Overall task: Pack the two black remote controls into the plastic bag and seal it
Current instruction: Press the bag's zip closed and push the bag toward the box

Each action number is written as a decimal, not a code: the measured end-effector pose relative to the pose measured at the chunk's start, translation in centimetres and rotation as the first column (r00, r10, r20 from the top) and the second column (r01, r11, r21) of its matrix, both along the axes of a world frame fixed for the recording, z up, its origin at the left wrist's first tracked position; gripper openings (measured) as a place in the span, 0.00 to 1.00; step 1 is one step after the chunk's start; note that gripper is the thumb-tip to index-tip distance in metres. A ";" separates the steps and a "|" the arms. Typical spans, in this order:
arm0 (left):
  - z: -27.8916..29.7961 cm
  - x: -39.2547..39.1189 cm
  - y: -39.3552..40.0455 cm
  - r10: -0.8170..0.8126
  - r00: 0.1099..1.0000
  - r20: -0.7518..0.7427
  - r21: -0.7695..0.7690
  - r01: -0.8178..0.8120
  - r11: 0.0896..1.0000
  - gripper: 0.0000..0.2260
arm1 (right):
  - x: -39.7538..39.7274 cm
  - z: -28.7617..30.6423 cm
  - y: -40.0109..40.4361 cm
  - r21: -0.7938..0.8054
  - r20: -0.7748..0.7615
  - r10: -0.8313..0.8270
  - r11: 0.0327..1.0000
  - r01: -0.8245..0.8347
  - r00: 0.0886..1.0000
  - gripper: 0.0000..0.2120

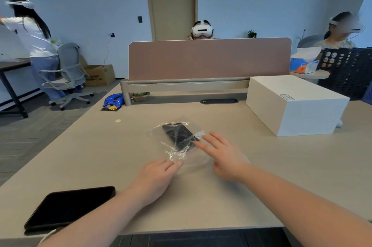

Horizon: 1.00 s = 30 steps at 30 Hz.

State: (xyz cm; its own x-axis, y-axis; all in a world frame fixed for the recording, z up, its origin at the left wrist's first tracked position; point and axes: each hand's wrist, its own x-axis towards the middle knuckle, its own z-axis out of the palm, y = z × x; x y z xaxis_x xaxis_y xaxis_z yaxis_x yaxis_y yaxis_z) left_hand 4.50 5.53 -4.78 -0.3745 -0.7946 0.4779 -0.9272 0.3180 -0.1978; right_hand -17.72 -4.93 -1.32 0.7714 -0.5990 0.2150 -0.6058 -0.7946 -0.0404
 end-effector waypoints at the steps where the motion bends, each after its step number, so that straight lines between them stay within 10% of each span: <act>1: -0.3 0.3 0.0 -0.011 1.000 0.026 -0.009 0.011 1.000 0.17 | 0.4 -0.2 0.0 -0.017 -0.026 0.023 1.000 -0.023 0.999 0.37; 5: -1.2 0.9 0.1 -0.051 0.994 0.096 0.017 0.050 0.999 0.04 | 1.6 -1.0 0.1 -0.032 -0.138 0.093 0.995 -0.098 0.986 0.30; 12: -0.7 1.1 -0.7 0.087 0.995 0.045 0.007 -0.088 0.996 0.10 | 2.6 -1.7 0.1 0.003 -0.107 0.105 0.994 -0.106 0.989 0.14; 30: 0.4 1.4 -1.1 0.064 0.928 -0.368 -0.010 -0.073 0.997 0.11 | 6.3 -1.0 1.0 -0.024 0.236 0.098 0.995 -0.095 0.967 0.11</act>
State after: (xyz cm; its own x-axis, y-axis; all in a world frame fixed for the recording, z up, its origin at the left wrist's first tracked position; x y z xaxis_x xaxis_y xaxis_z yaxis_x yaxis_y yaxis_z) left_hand 5.87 4.47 -4.39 -0.1145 -0.7995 0.5897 -0.9557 0.2506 0.1542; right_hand -11.43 -3.97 -2.30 0.7517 -0.5203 0.4054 -0.5002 -0.8503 -0.1637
